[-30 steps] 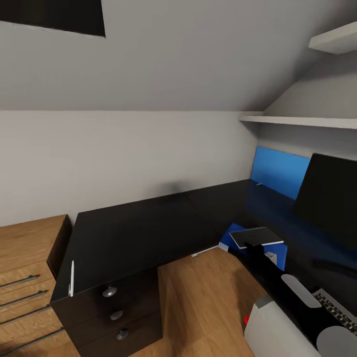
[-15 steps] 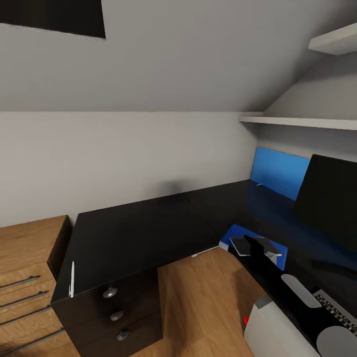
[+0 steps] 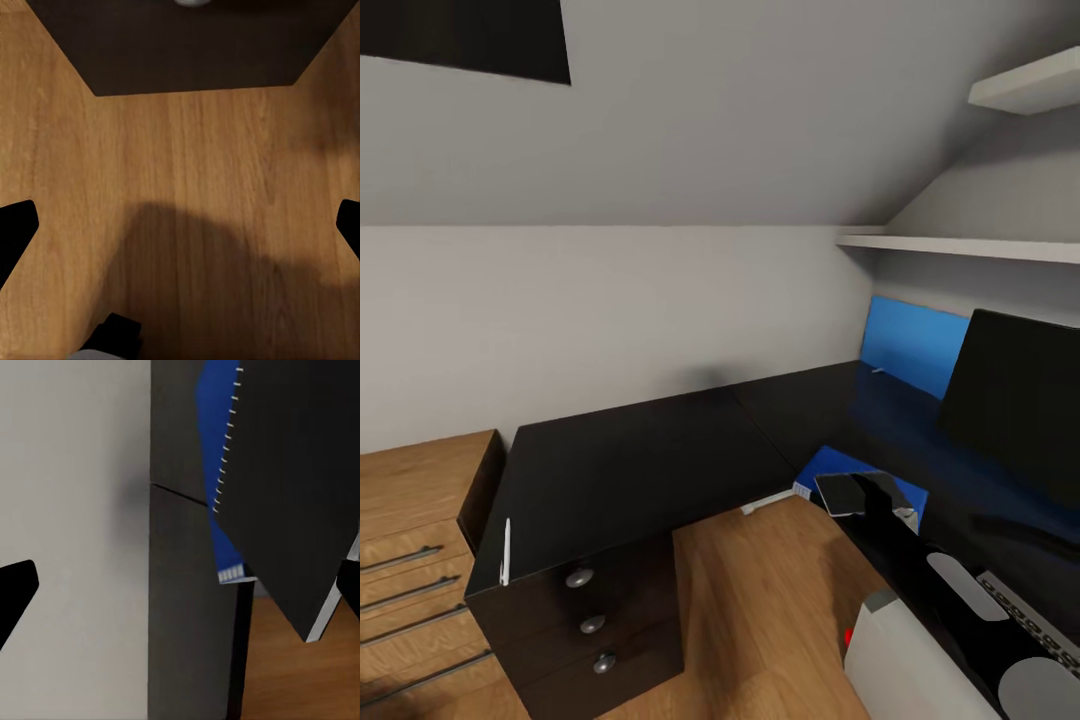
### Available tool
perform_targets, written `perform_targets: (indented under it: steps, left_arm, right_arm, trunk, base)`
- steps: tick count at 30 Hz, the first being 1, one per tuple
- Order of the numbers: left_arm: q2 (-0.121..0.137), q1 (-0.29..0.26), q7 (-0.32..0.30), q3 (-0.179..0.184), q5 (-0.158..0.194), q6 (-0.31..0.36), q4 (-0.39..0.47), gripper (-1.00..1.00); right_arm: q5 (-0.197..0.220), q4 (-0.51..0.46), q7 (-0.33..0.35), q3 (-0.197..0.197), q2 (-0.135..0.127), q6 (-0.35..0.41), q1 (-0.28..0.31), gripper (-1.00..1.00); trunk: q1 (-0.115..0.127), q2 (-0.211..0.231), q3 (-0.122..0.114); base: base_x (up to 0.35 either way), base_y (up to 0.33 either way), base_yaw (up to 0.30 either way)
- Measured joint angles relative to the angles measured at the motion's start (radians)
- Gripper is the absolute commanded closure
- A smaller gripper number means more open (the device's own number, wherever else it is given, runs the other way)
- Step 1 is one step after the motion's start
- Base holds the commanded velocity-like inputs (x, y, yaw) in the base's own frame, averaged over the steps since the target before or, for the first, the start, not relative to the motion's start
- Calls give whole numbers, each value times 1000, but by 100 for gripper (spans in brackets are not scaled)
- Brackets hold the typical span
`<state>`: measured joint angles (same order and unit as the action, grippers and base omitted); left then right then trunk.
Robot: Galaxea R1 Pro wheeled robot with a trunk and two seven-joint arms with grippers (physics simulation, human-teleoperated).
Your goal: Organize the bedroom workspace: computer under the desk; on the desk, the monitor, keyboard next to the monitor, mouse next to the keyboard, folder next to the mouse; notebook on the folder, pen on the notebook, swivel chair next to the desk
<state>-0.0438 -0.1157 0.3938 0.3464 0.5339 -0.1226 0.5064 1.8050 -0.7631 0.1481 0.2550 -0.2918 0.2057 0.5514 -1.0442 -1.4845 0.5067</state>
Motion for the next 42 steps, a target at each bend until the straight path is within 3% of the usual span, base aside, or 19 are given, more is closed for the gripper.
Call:
perform_targets:
  steps: [20,23,24,26,29,30,32,33,34,36,39,40,41,42]
  left_arm:
    - [0,0,0,0,3,0,0,-100]
    - [0,0,0,0,3,0,0,-100]
    - [0,0,0,0,3,0,0,-100]
    - [0,0,0,0,3,0,0,-100]
    - [0,0,0,0,3,0,0,-100]
    - [0,0,0,0,3,0,0,-100]
    - [0,0,0,0,2,0,0,-100]
    - [0,0,1,0,2,0,0,-100]
    - [0,0,1,0,2,0,0,-100]
    - [1,0,1,0,2,0,0,-100]
    - [1,0,3,0,2,0,0,-100]
    - [1,0,3,0,2,0,0,-100]
    - [1,0,4,-1,2,0,0,-100]
    - [1,0,4,-1,2,0,0,-100]
  right_arm:
    - [-2,-4,-1,6,3,-3,0,-100]
    - [-23,-5,-18,20,9,-5,0,-100]
    - [-49,-8,-36,29,12,-4,0,-100]
    - [-162,-60,-122,54,17,-1,0,-100]
    - [-287,-159,-218,68,18,5,0,-100]
    - [-392,-254,-318,87,20,8,0,-100]
    - [-524,-373,-452,142,31,11,0,-100]
    - [-607,-442,-531,214,39,11,0,-100]
    - [-714,-494,-629,324,65,9,0,-100]
    - [-787,-511,-732,387,110,9,-1,-100]
    - [-908,-486,-971,434,216,11,-1,-100]
    - [-947,-457,-1025,443,253,16,-1,-100]
    - [-1004,-417,-1073,456,307,32,-1,-100]
    - [-1025,-407,-1086,459,327,38,0,-100]
  trunk:
    - [77,140,-63]
    - [88,161,-72]
    - [92,168,-75]
    - [100,182,-82]
    - [111,203,-91]
    - [115,210,-94]
    - [123,224,-100]
    - [127,231,-104]
    - [130,238,-107]
    - [131,238,-107]
    - [131,238,-107]
    - [131,238,-107]
    - [131,238,-107]
    - [131,238,-107]
  base:
    - [0,0,0]
    - [0,0,0]
    - [0,0,0]
    - [0,0,0]
    - [0,0,0]
    - [0,0,0]
    - [0,0,0]
    - [0,0,0]
    - [0,0,0]
    - [0,0,0]
    - [0,0,0]
    - [0,0,0]
    - [0,0,0]
    - [0,0,0]
